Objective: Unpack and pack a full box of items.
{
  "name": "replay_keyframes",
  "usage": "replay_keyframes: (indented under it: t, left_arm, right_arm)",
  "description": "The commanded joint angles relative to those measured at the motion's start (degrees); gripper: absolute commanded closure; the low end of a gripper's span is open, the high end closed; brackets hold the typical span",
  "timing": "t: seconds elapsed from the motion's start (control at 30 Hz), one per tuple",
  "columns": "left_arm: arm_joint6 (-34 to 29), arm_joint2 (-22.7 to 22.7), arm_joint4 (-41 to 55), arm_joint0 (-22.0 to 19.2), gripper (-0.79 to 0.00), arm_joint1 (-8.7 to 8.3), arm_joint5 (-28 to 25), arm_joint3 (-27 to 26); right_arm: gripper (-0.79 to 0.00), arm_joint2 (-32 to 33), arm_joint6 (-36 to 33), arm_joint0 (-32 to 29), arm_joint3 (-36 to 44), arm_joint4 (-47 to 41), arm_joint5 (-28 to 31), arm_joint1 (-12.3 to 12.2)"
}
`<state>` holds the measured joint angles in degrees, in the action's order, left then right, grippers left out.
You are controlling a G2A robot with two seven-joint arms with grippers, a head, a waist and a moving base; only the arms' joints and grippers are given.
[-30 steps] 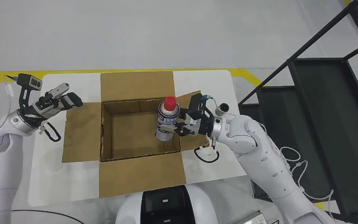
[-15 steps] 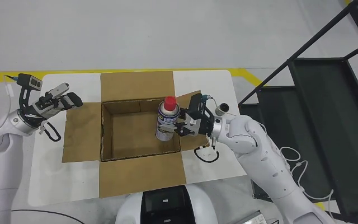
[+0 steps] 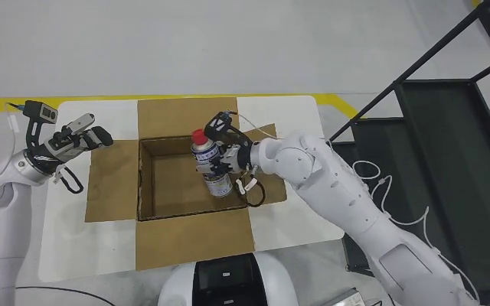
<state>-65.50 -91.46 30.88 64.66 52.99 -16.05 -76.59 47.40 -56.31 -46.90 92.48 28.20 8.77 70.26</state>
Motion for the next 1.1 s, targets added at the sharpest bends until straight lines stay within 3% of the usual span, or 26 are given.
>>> replay_keyframes:
  t: [0.0,0.27,0.83,0.87,0.9,0.93,0.97,1.07]
  left_arm:
    - [0.00,0.00,0.00,0.00,-0.785,0.00,0.00,0.00]
    - [0.00,0.00,0.00,0.00,-0.785,0.00,0.00,0.00]
    - [0.00,0.00,0.00,0.00,-0.785,0.00,0.00,0.00]
    - [0.00,0.00,0.00,0.00,-0.785,0.00,0.00,0.00]
    - [0.00,0.00,0.00,0.00,-0.785,0.00,0.00,0.00]
    - [0.00,0.00,0.00,0.00,-0.785,0.00,0.00,0.00]
    - [0.00,0.00,0.00,0.00,-0.785,0.00,0.00,0.00]
    - [0.00,0.00,0.00,0.00,-0.785,0.00,0.00,0.00]
  right_arm:
    - [0.000,-3.86,-0.96,3.86,-4.28,-1.92,-1.51,1.48]
    - [0.000,-14.53,0.01,12.22,-17.80,-7.01,-1.46,7.29]
    - [0.000,-24.46,2.67,20.75,-43.80,-12.23,-0.66,18.65]
    - [-0.028,-24.85,2.58,21.10,-45.11,-12.26,-0.62,19.29]
    - [-0.286,-25.12,2.68,21.44,-46.18,-12.38,-0.56,19.91]
    - [-0.594,-25.35,2.72,21.68,-47.35,-12.53,-0.75,20.48]
    - [-0.785,-25.53,2.61,21.89,-48.37,-12.74,-0.91,21.03]
    - [-0.785,-25.57,2.19,22.47,-50.96,-13.74,-0.82,22.34]
